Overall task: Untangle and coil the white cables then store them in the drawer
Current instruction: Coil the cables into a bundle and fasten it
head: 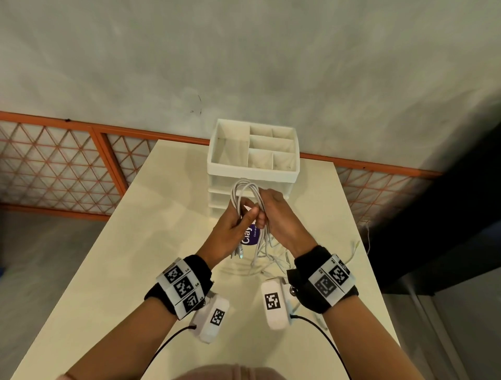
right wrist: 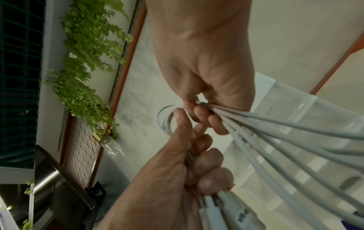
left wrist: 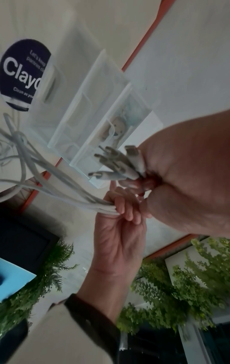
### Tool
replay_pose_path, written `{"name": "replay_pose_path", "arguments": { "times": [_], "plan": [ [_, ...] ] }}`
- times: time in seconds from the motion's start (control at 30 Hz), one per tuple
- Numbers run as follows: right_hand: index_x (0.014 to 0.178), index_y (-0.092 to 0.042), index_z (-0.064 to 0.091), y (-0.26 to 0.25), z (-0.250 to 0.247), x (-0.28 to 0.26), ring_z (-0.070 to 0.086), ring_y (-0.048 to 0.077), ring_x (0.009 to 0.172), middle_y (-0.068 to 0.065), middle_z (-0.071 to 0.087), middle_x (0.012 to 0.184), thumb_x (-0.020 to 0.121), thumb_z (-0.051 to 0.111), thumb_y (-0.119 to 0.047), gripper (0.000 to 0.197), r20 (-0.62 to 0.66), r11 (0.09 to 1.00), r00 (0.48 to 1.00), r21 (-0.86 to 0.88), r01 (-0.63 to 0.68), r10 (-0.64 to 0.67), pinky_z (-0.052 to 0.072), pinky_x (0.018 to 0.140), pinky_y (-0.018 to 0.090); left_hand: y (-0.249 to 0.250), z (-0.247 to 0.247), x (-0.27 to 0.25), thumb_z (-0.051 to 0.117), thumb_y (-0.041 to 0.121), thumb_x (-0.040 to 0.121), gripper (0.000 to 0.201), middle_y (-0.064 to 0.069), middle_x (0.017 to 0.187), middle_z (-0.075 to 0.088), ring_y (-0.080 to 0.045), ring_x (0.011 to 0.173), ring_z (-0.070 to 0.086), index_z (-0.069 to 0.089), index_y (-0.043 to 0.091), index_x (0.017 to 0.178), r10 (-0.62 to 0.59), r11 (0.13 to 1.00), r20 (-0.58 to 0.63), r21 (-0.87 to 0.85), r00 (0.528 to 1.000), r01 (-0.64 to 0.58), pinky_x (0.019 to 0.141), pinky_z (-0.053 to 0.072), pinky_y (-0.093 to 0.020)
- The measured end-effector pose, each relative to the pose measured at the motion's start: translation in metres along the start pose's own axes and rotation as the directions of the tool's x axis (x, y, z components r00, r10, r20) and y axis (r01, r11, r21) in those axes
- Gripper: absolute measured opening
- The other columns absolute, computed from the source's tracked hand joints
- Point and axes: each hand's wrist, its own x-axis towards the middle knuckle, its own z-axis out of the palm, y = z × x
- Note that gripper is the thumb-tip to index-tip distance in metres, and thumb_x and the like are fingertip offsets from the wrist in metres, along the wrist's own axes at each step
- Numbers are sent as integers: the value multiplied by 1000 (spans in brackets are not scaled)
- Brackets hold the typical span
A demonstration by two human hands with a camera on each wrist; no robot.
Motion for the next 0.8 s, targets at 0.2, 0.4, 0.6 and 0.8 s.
{"name": "replay_pose_path", "arguments": {
  "times": [0.2,0.4,0.6,0.8],
  "plan": [
    [143,-27,-11,0,6,-4,52,18,53,18,63,90,98,40,-31,68,-10,993,993,-8,-117,117,44,51,28,11,-2,0,45,16,97,30,1,49,56,1,37,48,55,5,71,-68,995,-25,-70,997,66,42,35,-6],
    [124,-12,48,-12,-4,-12,62,20,102,10,62,118,102,27,-37,39,41,937,996,-338,85,-76,51,88,32,12,-6,0,46,21,97,33,13,43,37,-1,36,28,53,17,65,-162,973,98,-150,982,175,38,26,-11],
    [102,-9,56,-29,-12,-14,50,5,68,-4,55,78,97,43,-37,31,280,625,878,-620,474,-388,39,68,17,9,-14,0,51,28,95,32,3,53,21,-9,44,16,48,18,64,-239,957,217,-114,946,268,42,20,-18],
    [83,-4,58,-37,-6,-8,56,18,69,9,62,74,96,45,-39,40,353,468,840,-709,527,-411,44,70,31,13,-4,-6,52,29,94,42,3,50,28,-13,47,22,54,31,52,-262,964,275,28,925,265,49,20,-29]
  ]
}}
